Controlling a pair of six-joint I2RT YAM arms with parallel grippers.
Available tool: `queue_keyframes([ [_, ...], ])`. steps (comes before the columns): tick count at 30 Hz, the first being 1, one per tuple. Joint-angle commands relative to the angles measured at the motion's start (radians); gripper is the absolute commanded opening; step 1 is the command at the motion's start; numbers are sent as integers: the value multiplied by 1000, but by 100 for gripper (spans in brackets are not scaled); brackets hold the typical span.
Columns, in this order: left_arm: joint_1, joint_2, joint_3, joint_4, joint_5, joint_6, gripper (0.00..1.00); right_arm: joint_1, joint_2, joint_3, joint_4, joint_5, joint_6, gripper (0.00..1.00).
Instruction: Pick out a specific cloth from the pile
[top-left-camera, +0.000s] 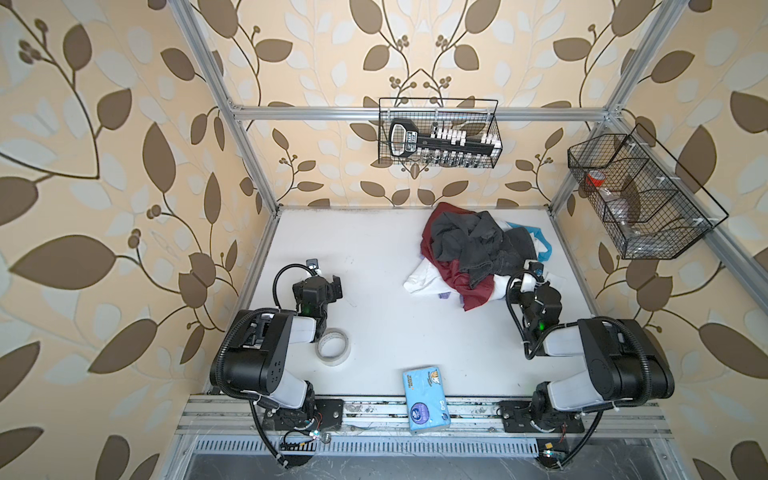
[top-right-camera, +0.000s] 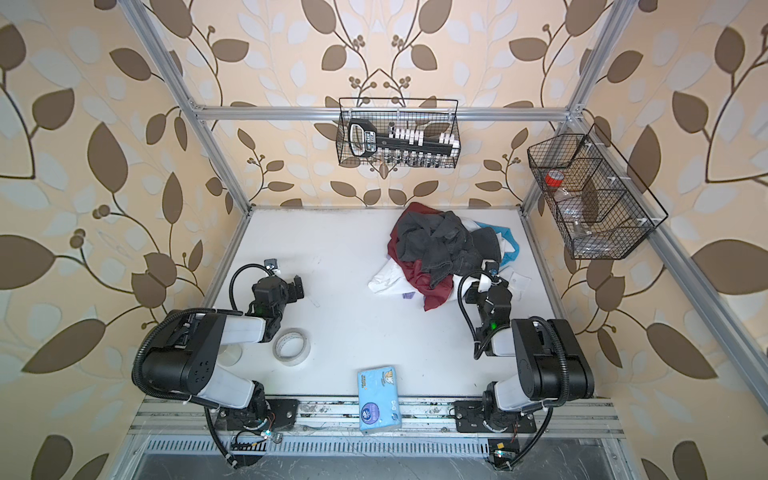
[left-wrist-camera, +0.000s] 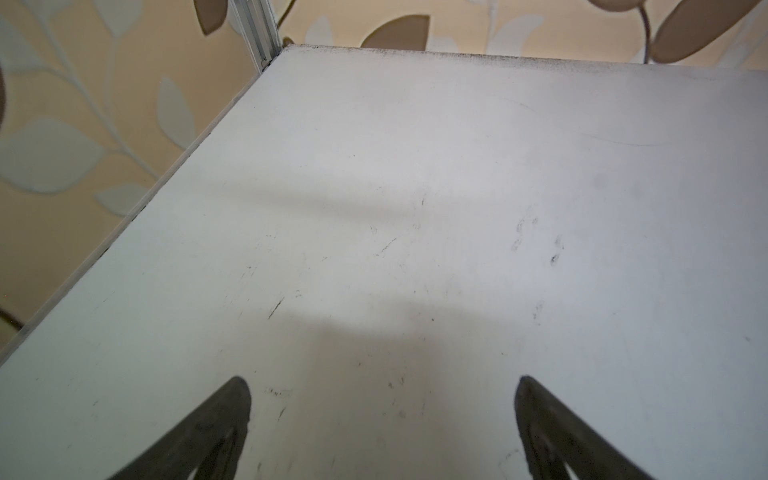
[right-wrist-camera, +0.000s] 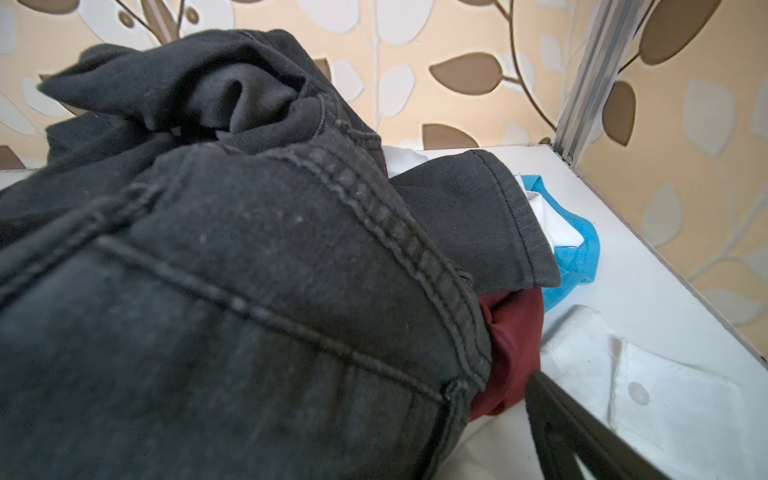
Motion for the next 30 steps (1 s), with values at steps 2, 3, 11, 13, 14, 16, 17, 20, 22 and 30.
queue_keyframes([
  [2, 7, -48, 16, -20, -29, -19, 99, 8, -27, 33, -21, 34, 22, 100],
  [3, 7, -49, 15, -22, -28, -20, 99, 13, -58, 77, -130, 74, 34, 100],
  [11, -12, -282, 108, -339, -152, -22, 99, 102, -298, 182, -552, 274, 51, 100],
  [13, -15, -394, 134, -429, -159, -13, 99, 132, -372, 205, -660, 340, 77, 100],
  [14, -18, -443, 145, -486, -146, -26, 99, 140, -400, 218, -712, 361, 93, 100],
  [16, -27, -546, 157, -577, -99, -74, 99, 151, -456, 268, -864, 413, 155, 100],
  [17, -28, -587, 159, -612, -60, -92, 99, 153, -473, 295, -942, 434, 179, 100],
  [20, -29, -694, 176, -718, 66, -158, 99, 152, -510, 396, -1197, 491, 228, 100],
  [22, -29, -737, 222, -832, 143, -211, 98, 152, -523, 450, -1314, 517, 254, 100],
  [30, -54, -816, 249, -999, 458, -323, 95, 153, -475, 685, -1743, 494, 235, 100],
])
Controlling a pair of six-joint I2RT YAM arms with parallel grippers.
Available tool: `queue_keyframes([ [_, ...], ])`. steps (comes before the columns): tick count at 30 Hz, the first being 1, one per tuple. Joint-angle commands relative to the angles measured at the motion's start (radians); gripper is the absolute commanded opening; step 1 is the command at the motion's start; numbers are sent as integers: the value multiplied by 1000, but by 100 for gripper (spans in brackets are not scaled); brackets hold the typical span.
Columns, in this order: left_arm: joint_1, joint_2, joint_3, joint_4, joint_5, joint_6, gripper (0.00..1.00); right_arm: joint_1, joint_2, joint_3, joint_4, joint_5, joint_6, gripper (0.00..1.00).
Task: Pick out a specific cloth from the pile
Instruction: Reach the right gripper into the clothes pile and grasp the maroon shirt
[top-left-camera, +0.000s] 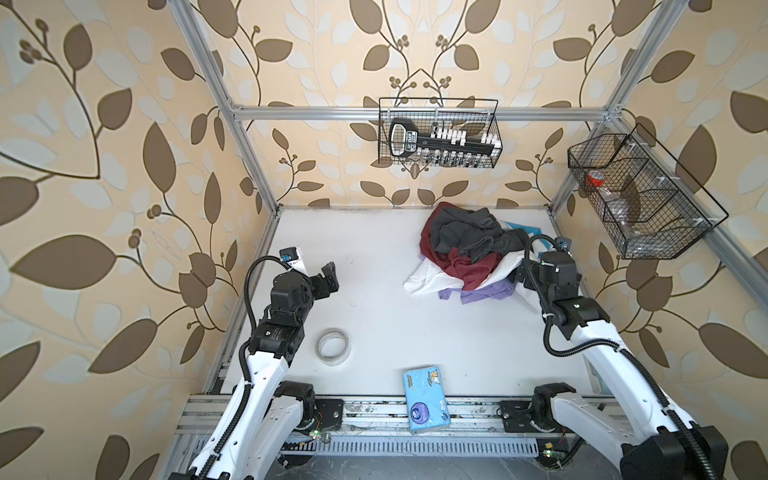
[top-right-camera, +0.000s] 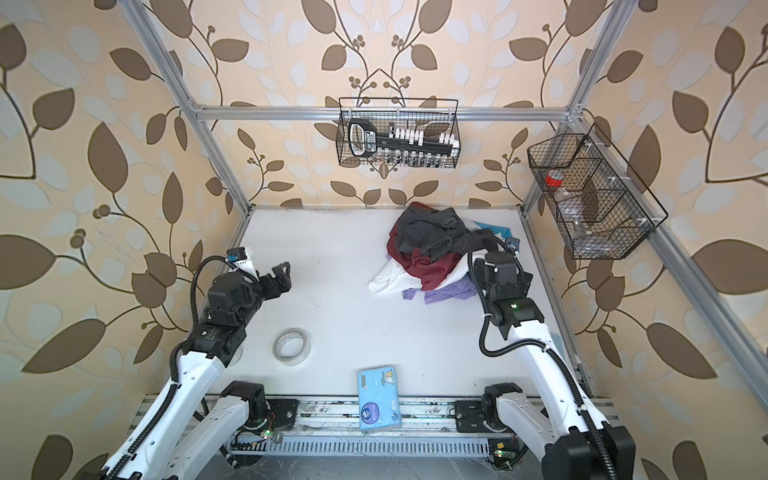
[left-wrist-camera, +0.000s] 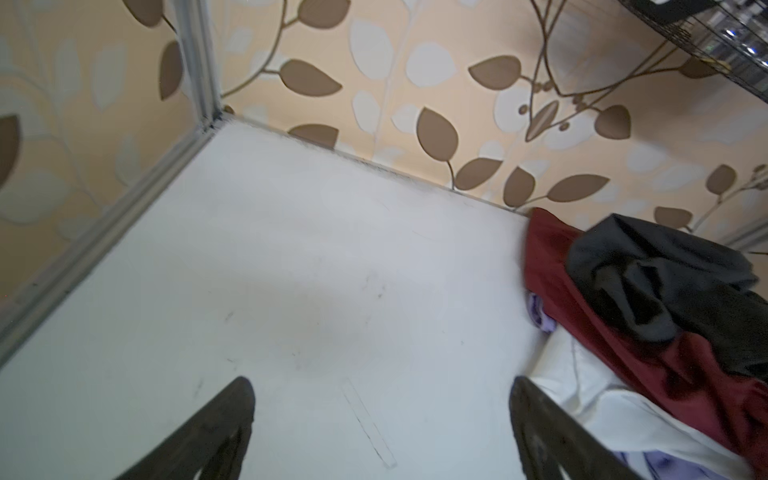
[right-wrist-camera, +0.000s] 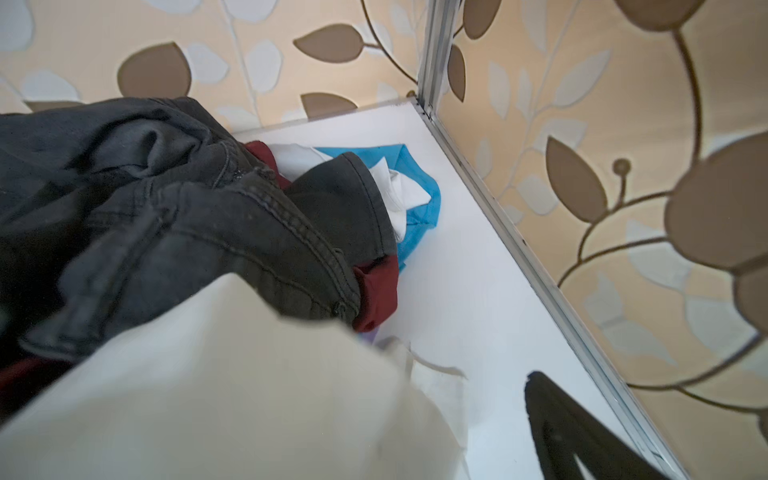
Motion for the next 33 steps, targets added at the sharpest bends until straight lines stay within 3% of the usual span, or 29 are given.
queue_keyframes([
  [1, -26, -28, 14, -80, 175, -54, 95, 3, 57, 123, -290, 14, 2, 99],
  [4, -42, -27, 30, -98, 204, -30, 96, 6, 94, 188, -388, -44, -17, 98],
  [8, -51, -4, 41, -102, 290, -3, 97, 30, 54, 188, -373, -193, -24, 94],
  [15, -63, 21, 47, -94, 351, 8, 97, 178, 10, 301, -492, -82, 19, 93],
  [21, -81, -1, 47, -93, 367, 18, 97, 273, -16, 286, -453, -210, 21, 91],
  [29, -93, -8, 48, -94, 374, 29, 97, 446, 171, 169, -267, -309, 55, 89],
  [33, -99, -11, 52, -102, 373, 37, 97, 488, 286, 160, -232, -301, 58, 90],
])
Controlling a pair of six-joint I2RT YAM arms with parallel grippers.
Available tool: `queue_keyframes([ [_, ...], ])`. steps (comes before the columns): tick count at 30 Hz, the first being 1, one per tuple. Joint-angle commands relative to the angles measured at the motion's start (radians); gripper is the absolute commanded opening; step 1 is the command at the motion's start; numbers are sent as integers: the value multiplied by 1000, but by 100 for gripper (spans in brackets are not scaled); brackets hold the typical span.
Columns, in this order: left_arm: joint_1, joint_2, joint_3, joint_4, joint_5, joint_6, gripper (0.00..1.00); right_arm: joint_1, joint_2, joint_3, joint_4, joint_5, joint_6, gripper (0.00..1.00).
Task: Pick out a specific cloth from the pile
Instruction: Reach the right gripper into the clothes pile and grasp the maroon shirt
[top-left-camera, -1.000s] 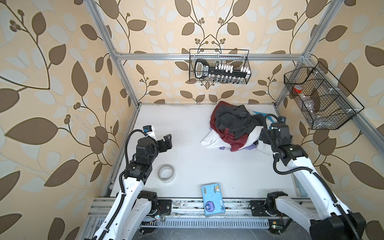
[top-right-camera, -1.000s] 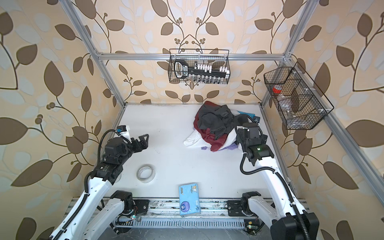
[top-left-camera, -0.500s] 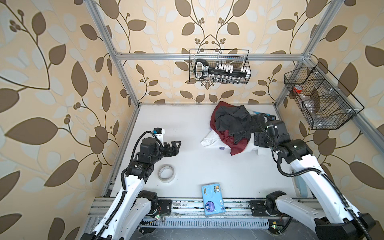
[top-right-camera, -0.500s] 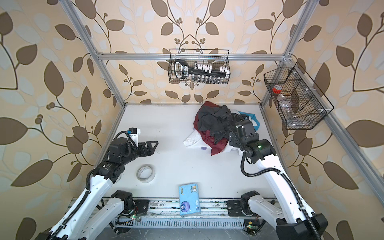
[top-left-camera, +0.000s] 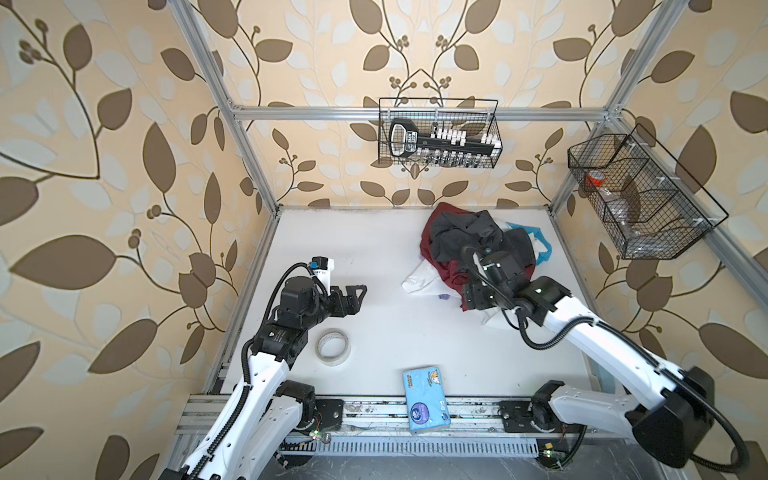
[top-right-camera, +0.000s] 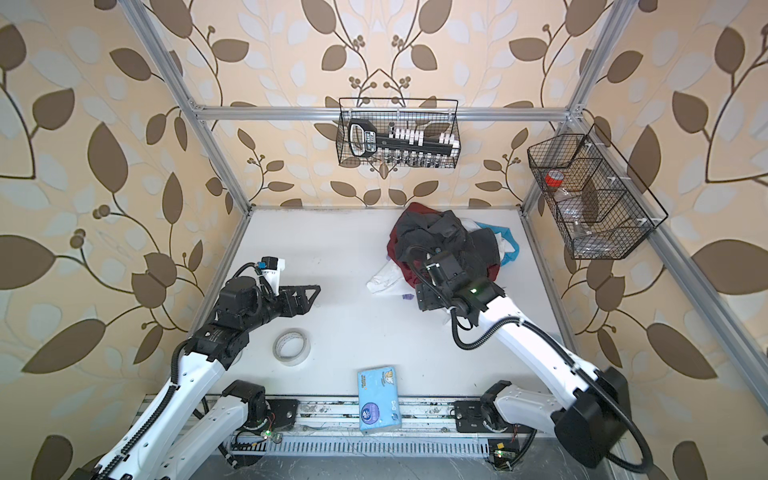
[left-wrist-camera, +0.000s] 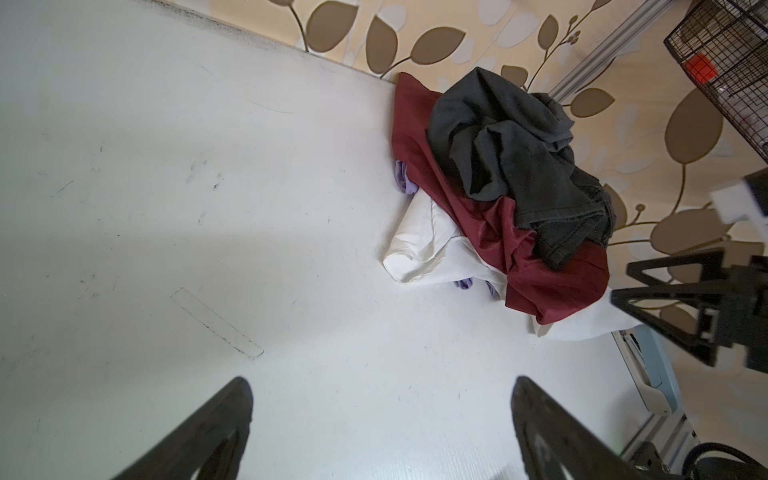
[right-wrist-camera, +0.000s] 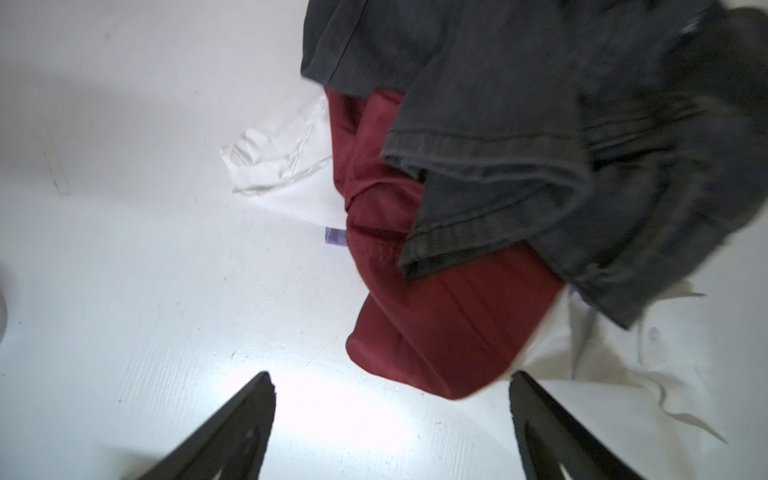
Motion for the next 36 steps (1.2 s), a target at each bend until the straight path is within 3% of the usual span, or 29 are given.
queue_keyframes([
  [1, -12, -19, 50, 10, 19, 35, 97, 22, 58, -10, 51, 7, 21, 91],
  [11, -22, -26, 51, 7, 18, 41, 97, 21, 208, -28, 102, 266, 75, 99],
  [16, -24, -29, 47, 10, 13, 44, 97, 9, 269, -34, 219, 282, 82, 99],
  [19, -26, -31, 47, 9, 12, 44, 97, 1, 318, -27, 248, 317, 90, 94],
  [25, -29, -35, 46, 12, 9, 44, 98, -16, 377, -47, 319, 311, 94, 73],
  [32, -30, -41, 46, 10, 7, 47, 98, -22, 356, -46, 309, 315, 86, 17],
  [34, -30, -45, 46, 11, 6, 44, 98, -22, 314, -35, 285, 320, 82, 4],
  [36, -32, -50, 45, 10, 4, 45, 98, -25, 258, -21, 257, 330, 71, 0],
])
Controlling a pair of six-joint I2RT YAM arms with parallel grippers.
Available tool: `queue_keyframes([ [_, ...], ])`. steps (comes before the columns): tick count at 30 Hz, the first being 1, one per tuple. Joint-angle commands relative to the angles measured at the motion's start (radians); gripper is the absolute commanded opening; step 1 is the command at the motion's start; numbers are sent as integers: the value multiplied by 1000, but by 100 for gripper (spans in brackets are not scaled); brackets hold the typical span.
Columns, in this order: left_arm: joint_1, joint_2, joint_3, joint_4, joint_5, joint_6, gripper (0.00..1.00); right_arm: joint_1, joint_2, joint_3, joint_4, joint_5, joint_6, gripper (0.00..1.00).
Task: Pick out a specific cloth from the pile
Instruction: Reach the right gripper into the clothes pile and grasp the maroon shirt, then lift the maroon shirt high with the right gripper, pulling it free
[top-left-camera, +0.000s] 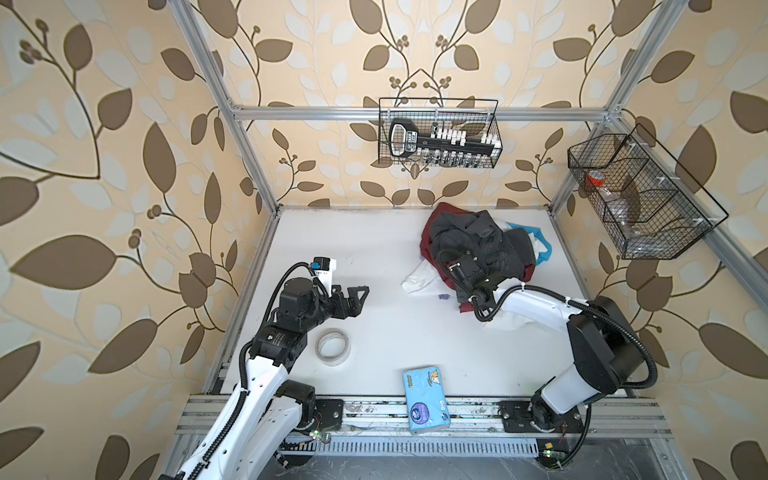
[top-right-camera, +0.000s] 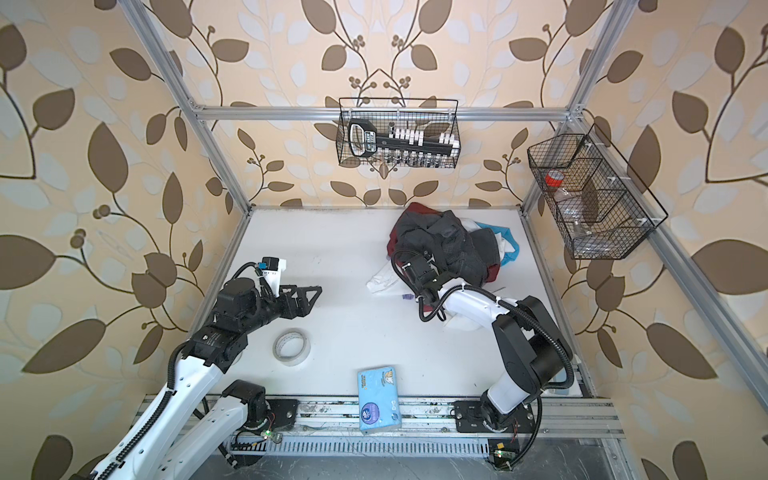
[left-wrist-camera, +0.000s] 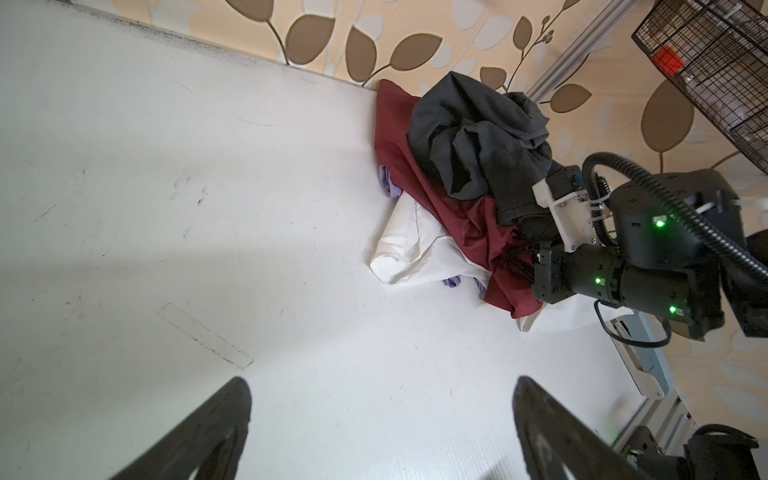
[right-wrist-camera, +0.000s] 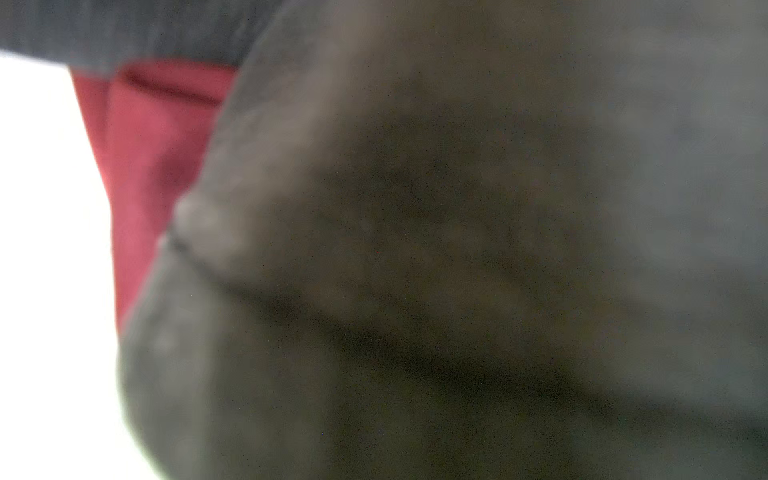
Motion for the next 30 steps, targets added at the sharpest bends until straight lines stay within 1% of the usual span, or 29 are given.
queue_keyframes([
  [1, -10, -21, 38, 12, 3, 22, 98, -5, -111, 22, -48, 34, -19, 0],
  [5, -14, -31, 35, 13, 1, 22, 99, -22, -252, 88, -100, 31, -72, 0],
  [7, -15, -33, 36, 12, 1, 22, 99, -36, -298, 140, -130, 29, -105, 0],
  [12, -19, -39, 35, 14, 1, 22, 99, -86, -354, 305, -191, 14, -192, 0],
  [16, -21, -42, 38, 11, 1, 23, 99, -153, -332, 480, -237, -43, -251, 0],
  [20, -25, -50, 38, 10, -2, 25, 99, -217, -289, 654, -289, -132, -283, 0],
  [27, -26, -51, 38, 9, -3, 28, 99, -225, -221, 910, -358, -198, -308, 0],
  [30, -26, -50, 41, 8, -1, 29, 99, -233, -196, 932, -407, -258, -323, 0],
])
